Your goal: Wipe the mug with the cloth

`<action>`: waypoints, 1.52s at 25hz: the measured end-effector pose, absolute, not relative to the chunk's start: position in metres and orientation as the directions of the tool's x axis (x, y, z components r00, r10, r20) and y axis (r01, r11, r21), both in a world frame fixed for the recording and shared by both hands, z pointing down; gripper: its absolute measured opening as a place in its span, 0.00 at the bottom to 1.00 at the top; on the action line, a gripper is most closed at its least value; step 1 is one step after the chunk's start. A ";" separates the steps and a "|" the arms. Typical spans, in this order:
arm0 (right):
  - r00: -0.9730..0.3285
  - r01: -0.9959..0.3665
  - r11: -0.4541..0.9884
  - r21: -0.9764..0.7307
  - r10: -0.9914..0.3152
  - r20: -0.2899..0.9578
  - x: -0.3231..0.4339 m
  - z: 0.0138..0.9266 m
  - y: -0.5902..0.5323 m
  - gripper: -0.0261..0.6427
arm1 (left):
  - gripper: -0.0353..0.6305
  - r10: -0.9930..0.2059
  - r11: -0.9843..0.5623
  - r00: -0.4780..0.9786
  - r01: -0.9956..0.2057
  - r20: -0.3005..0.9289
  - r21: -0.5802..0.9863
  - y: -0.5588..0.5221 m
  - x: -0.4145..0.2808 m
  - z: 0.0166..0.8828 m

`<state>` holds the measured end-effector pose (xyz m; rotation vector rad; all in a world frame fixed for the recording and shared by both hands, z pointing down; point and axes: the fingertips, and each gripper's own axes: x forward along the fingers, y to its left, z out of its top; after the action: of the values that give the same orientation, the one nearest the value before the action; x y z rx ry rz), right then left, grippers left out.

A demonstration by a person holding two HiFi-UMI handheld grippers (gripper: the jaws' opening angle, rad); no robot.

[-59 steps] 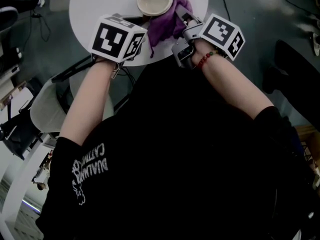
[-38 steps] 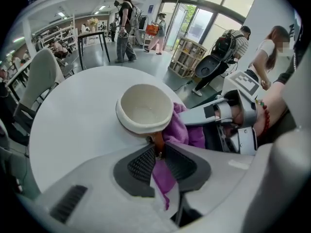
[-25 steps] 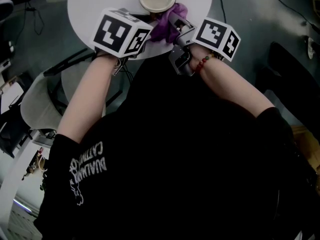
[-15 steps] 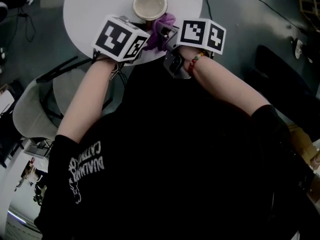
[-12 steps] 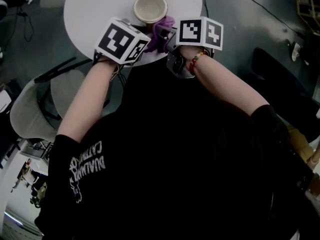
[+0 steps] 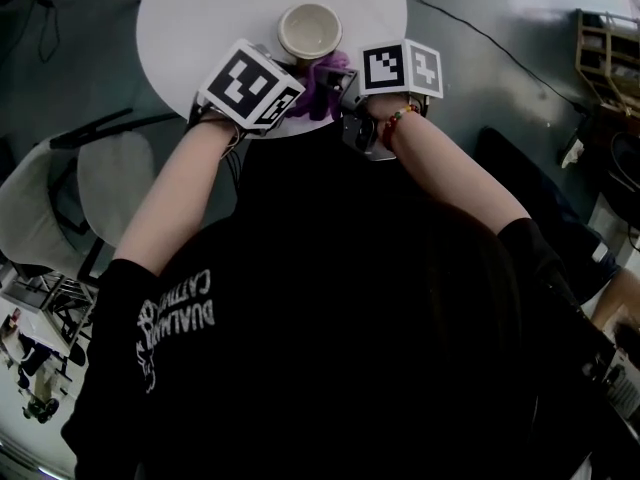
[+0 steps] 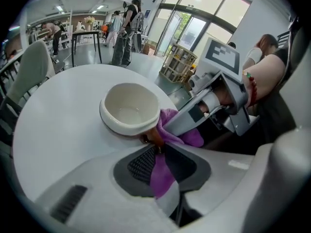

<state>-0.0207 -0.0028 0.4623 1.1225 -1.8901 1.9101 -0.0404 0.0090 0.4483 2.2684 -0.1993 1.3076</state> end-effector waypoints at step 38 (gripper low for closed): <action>-0.725 -0.654 0.305 -0.692 0.009 0.689 0.045 0.454 -0.106 0.09 | 0.16 0.259 -0.833 0.359 -0.388 0.897 0.396 -0.002 -0.027 0.450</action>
<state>0.0454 -0.1059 0.4536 0.5708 -1.9871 1.4549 -0.0273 -0.0019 0.4501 2.0661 -0.1113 1.5089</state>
